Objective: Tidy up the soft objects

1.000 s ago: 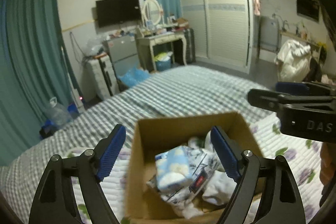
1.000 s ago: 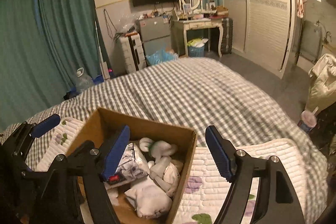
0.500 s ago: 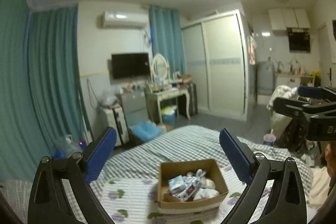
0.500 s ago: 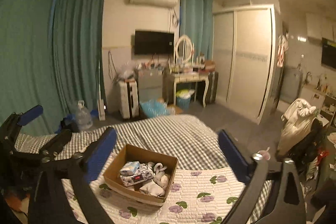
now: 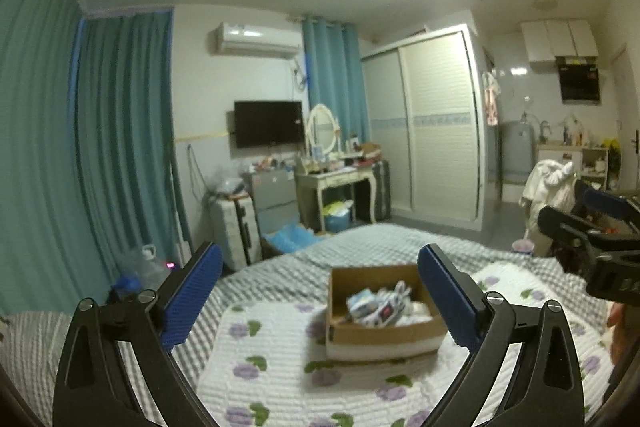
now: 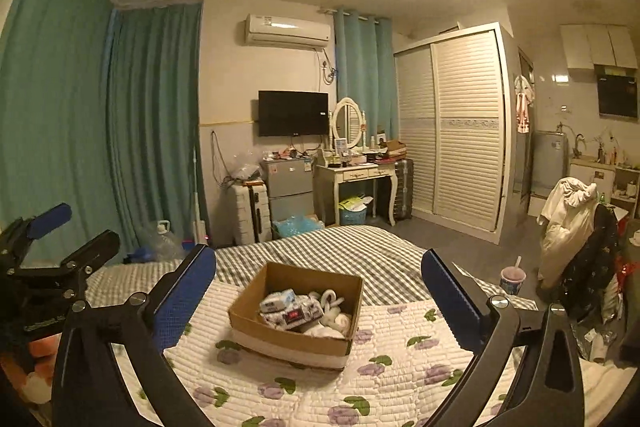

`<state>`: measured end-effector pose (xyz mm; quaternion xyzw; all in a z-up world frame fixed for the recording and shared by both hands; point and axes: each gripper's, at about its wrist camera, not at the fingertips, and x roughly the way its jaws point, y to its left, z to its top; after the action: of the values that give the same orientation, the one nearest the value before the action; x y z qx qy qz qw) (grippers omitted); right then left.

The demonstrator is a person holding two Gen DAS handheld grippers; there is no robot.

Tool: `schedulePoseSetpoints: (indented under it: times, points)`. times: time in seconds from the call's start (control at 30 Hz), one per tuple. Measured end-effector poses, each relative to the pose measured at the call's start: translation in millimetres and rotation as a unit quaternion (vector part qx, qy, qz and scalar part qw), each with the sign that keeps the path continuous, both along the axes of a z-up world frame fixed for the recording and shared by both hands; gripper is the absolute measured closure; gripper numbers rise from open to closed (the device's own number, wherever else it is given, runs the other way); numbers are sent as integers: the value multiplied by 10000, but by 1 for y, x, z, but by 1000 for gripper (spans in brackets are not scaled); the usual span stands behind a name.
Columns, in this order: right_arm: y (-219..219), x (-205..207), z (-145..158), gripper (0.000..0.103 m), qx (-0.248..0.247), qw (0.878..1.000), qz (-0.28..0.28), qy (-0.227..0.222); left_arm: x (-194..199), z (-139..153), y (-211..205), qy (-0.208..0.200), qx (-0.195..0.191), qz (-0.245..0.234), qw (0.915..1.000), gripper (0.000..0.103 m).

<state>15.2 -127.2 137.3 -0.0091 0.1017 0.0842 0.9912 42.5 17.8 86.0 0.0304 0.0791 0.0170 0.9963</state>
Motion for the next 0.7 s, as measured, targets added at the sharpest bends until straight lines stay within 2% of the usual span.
schedulePoseSetpoints:
  times: [0.17,0.27,0.33,0.47,0.7]
  points:
    - [3,32,-53,0,258,9984,42,497,17,-49,2,255,97,82,9996,3]
    - [9,42,-79,0,112,9983,-78,571,29,-67,5,553,-38,-33,9985,3]
    - [12,50,-91,0,27,9975,-96,704,31,-71,4,607,-83,-79,9981,3]
    - [14,52,-102,0,30,9966,-125,814,30,-77,3,679,-104,-165,9975,3]
    - [16,51,-103,0,-3,9966,-125,814,26,-84,7,744,-183,-146,9970,3]
